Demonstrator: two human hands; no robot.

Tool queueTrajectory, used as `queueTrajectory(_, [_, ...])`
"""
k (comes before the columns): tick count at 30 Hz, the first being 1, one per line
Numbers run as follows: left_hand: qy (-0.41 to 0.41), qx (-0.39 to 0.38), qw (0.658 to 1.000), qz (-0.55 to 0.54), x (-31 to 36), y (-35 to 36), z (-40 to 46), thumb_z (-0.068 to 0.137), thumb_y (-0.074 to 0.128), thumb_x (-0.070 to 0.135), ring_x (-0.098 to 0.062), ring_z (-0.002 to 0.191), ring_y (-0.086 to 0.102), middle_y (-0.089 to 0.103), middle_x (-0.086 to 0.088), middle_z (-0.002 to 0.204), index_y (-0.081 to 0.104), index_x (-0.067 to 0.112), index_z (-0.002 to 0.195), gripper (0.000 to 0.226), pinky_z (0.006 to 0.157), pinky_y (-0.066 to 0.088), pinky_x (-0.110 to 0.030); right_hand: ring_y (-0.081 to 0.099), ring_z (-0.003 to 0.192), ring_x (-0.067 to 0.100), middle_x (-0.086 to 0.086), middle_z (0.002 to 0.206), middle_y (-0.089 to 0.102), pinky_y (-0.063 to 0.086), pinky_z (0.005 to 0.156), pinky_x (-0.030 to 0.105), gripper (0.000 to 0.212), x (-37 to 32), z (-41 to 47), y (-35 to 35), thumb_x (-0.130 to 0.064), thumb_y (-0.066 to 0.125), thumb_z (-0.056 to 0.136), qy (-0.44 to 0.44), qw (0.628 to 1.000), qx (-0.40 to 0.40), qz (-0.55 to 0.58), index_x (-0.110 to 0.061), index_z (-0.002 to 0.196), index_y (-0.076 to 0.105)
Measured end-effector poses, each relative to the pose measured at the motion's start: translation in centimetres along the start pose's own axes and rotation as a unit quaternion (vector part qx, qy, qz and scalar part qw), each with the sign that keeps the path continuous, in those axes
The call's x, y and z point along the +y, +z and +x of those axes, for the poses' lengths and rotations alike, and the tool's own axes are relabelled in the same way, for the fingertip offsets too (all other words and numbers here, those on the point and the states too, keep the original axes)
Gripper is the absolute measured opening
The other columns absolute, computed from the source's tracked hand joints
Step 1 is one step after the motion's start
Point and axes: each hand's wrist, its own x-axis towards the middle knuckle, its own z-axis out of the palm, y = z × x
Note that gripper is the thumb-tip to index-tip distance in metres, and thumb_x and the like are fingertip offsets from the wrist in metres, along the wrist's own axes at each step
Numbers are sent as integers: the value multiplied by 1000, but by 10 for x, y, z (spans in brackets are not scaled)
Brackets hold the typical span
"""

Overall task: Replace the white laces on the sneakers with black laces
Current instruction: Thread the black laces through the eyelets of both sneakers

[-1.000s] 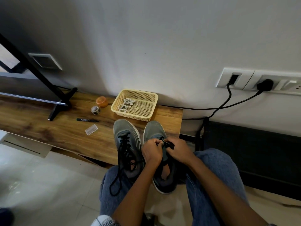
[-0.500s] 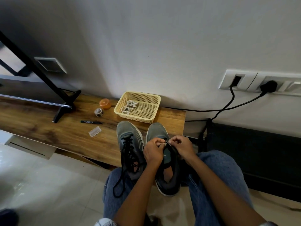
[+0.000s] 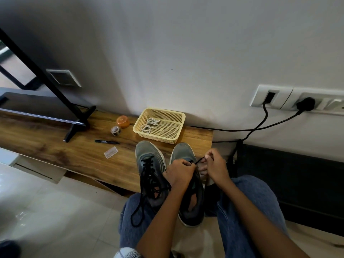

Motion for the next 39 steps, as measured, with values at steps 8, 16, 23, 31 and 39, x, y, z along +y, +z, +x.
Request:
queueTrajectory(8, [19, 28, 999, 34, -1, -3, -6, 82, 63, 46, -15, 106, 56, 70, 9, 94, 72, 35, 84, 14, 95, 40, -39, 65, 66, 22, 9, 86, 55, 53, 51, 26, 19, -44, 7, -39, -8, 35, 101, -50, 992, 101, 66, -13, 87, 45])
queueTrajectory(16, [44, 60, 997, 23, -4, -2, -12, 82, 64, 41, -17, 110, 54, 67, 8, 104, 71, 36, 93, 14, 93, 41, -39, 70, 66, 14, 4, 92, 61, 58, 63, 24, 19, -122, 4, -95, -8, 30, 103, -170, 933, 209, 237, -19, 91, 40])
queueTrajectory(23, [109, 120, 984, 69, -8, -5, -23, 80, 66, 46, -19, 115, 46, 59, 5, 112, 64, 30, 78, 17, 96, 33, -41, 67, 84, 22, 7, 91, 65, 56, 72, 31, 13, -89, 8, -62, -12, 49, 97, -146, 985, 93, 16, -21, 88, 50])
queueTrajectory(31, [77, 52, 988, 126, -10, -11, -21, 84, 59, 57, -19, 121, 40, 56, 5, 120, 72, 33, 97, 30, 96, 35, -38, 55, 108, 22, 6, 119, 60, 47, 90, 34, 28, -10, 6, 6, -10, 57, 91, -175, 900, -125, -379, -14, 118, 65])
queueTrajectory(39, [62, 46, 982, 175, -7, -12, -18, 83, 59, 59, -18, 113, 44, 59, 7, 112, 74, 35, 93, 30, 93, 30, -38, 58, 97, 22, 7, 106, 63, 47, 76, 33, 15, 0, 0, 15, -17, 57, 92, -159, 886, -56, -431, -9, 102, 65])
